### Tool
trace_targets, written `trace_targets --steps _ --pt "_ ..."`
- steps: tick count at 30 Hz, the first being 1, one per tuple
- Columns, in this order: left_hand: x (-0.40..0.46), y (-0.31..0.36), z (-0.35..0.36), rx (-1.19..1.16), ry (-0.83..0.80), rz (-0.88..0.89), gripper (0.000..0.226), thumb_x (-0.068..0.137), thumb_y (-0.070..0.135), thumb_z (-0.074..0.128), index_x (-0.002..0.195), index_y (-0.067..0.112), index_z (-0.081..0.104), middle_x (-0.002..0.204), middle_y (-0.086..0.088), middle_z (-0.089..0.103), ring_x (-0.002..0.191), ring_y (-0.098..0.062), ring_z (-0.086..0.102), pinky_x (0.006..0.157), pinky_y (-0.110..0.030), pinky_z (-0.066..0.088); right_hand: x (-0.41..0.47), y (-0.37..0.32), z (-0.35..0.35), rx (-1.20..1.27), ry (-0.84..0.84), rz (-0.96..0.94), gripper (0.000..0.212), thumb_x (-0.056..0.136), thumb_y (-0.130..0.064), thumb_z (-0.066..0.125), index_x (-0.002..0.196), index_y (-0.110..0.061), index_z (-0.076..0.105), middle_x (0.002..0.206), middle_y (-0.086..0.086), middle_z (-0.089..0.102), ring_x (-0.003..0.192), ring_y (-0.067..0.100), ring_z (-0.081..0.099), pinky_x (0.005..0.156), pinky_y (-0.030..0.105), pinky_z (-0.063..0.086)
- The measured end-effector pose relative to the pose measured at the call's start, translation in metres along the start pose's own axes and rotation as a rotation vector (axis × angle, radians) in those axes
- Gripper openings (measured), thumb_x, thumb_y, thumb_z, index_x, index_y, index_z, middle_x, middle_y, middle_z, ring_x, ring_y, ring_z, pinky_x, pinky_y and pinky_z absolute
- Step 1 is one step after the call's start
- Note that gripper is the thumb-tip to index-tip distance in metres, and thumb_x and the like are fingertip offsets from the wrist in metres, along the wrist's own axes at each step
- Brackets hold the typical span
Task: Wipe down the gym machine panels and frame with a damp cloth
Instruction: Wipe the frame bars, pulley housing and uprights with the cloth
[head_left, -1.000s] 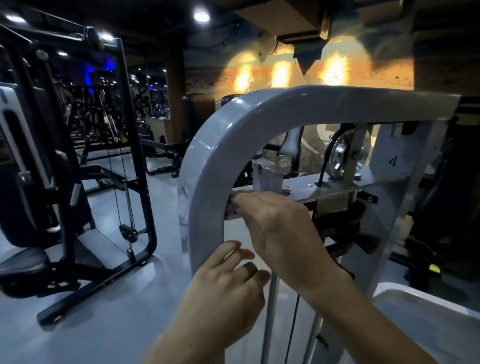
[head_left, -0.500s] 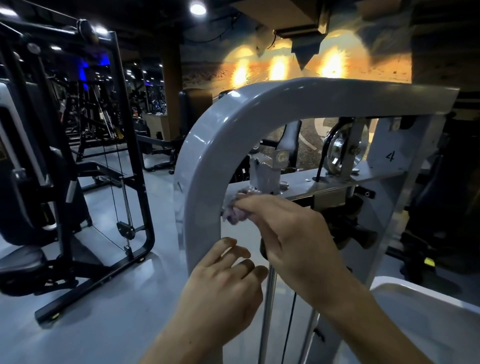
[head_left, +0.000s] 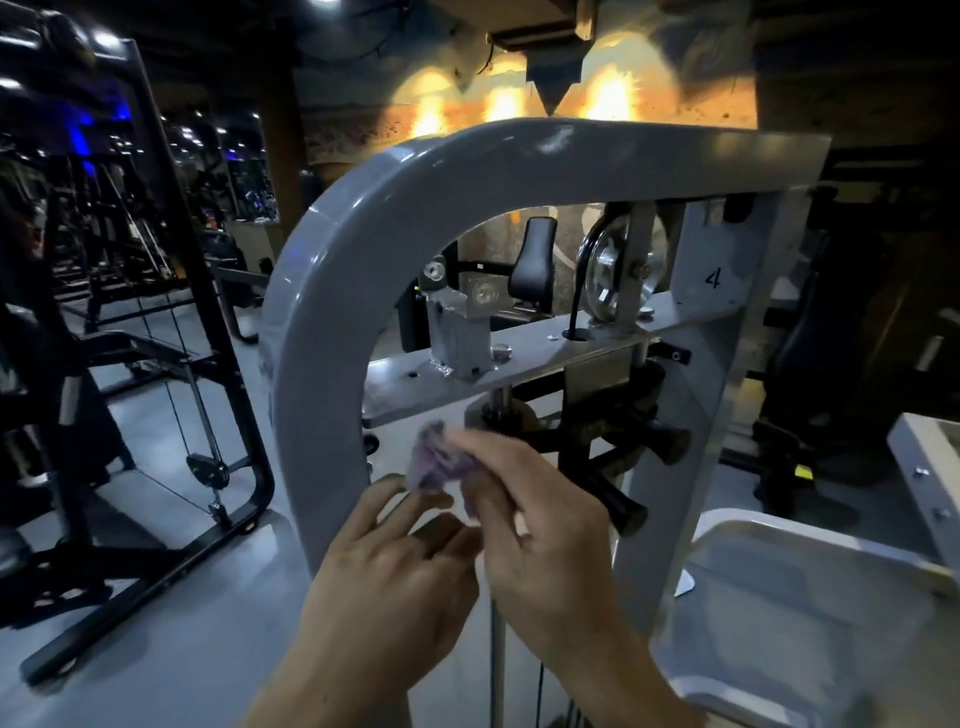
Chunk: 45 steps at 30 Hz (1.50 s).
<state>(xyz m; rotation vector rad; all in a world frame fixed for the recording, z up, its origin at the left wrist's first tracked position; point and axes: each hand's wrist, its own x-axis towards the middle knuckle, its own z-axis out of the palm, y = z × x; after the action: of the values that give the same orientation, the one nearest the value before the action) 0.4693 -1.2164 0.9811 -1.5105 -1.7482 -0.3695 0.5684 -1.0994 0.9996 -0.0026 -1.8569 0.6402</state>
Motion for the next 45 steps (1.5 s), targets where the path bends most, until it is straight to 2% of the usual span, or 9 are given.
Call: trace_targets --steps 3,6,9,12,16,28,34,40,45 --pt "-0.001 -0.002 0.003 0.013 -0.020 0.012 0.016 0.082 0.020 0.062 0.085 0.024 0.077 0.084 0.007 0.073 0.096 -0.022 0.072 0.105 -0.042 0.038 -0.027 0.015 -0.018 -0.048 0.006 0.187 0.040 0.099 -0.012 0.062 0.117 -0.047 0.067 0.103 -0.026 0.070 0.087 -0.007 0.066 0.072 0.006 0.048" --pt "-0.002 -0.002 0.003 0.001 -0.029 0.011 0.017 0.084 0.020 0.061 0.087 0.026 0.077 0.084 0.010 0.072 0.099 -0.021 0.073 0.106 -0.043 0.038 -0.020 0.037 -0.050 -0.171 0.063 0.281 0.053 0.100 -0.012 0.063 0.111 -0.063 0.059 0.096 -0.026 0.067 0.082 0.004 0.066 0.072 0.014 0.053" --pt "-0.003 -0.002 0.004 -0.002 -0.036 -0.001 0.020 0.088 0.022 0.058 0.088 0.026 0.077 0.084 0.011 0.072 0.101 -0.021 0.073 0.107 -0.043 0.038 0.011 0.054 -0.073 -0.420 0.192 0.158 0.029 0.096 -0.014 0.064 0.117 -0.032 0.070 0.093 -0.016 0.058 0.082 0.011 0.061 0.074 0.011 0.042" --pt "-0.004 -0.001 0.005 0.000 -0.036 -0.007 0.019 0.088 0.021 0.058 0.088 0.026 0.077 0.084 0.011 0.072 0.101 -0.021 0.073 0.107 -0.043 0.038 0.028 0.064 -0.069 -0.597 0.110 0.051 0.022 0.094 -0.008 0.069 0.116 -0.010 0.074 0.098 -0.007 0.068 0.091 0.019 0.059 0.080 0.019 0.041" --pt "-0.004 -0.001 0.005 -0.001 -0.041 -0.014 0.018 0.087 0.020 0.059 0.087 0.026 0.076 0.082 0.010 0.071 0.102 -0.021 0.072 0.109 -0.042 0.036 0.022 0.063 -0.049 -0.685 0.006 0.051 0.024 0.091 -0.006 0.072 0.114 -0.009 0.074 0.107 0.003 0.074 0.100 0.023 0.063 0.092 0.029 0.047" --pt "-0.003 0.005 0.008 -0.036 -0.053 -0.051 0.020 0.089 0.021 0.056 0.087 0.024 0.076 0.083 0.009 0.070 0.105 -0.021 0.071 0.110 -0.042 0.037 0.020 0.056 -0.043 -0.573 0.018 -0.034 0.027 0.087 -0.007 0.077 0.113 -0.011 0.075 0.099 -0.001 0.074 0.097 0.021 0.063 0.081 0.041 0.057" --pt "-0.004 0.004 0.006 -0.048 -0.098 -0.055 0.019 0.088 0.022 0.056 0.088 0.024 0.075 0.084 0.008 0.070 0.105 -0.021 0.070 0.112 -0.041 0.037 0.018 0.037 -0.005 -0.557 -0.120 -0.177 0.022 0.092 -0.016 0.067 0.112 -0.012 0.074 0.104 0.000 0.076 0.102 0.022 0.063 0.086 0.040 0.055" --pt "-0.004 0.005 0.005 -0.043 -0.112 -0.066 0.017 0.087 0.022 0.058 0.086 0.024 0.074 0.082 0.009 0.068 0.105 -0.020 0.069 0.114 -0.039 0.034 0.026 0.044 -0.023 -0.603 -0.037 -0.102 0.023 0.085 -0.009 0.072 0.108 -0.010 0.074 0.095 0.003 0.073 0.094 0.022 0.061 0.080 0.042 0.055" --pt "-0.003 0.006 0.006 -0.029 -0.146 -0.089 0.022 0.089 0.026 0.055 0.087 0.025 0.076 0.084 0.009 0.073 0.106 -0.021 0.070 0.114 -0.039 0.031 0.030 0.042 0.008 -0.631 -0.136 -0.327 0.011 0.094 -0.009 0.072 0.104 -0.012 0.075 0.088 0.001 0.073 0.093 0.021 0.061 0.082 0.034 0.051"
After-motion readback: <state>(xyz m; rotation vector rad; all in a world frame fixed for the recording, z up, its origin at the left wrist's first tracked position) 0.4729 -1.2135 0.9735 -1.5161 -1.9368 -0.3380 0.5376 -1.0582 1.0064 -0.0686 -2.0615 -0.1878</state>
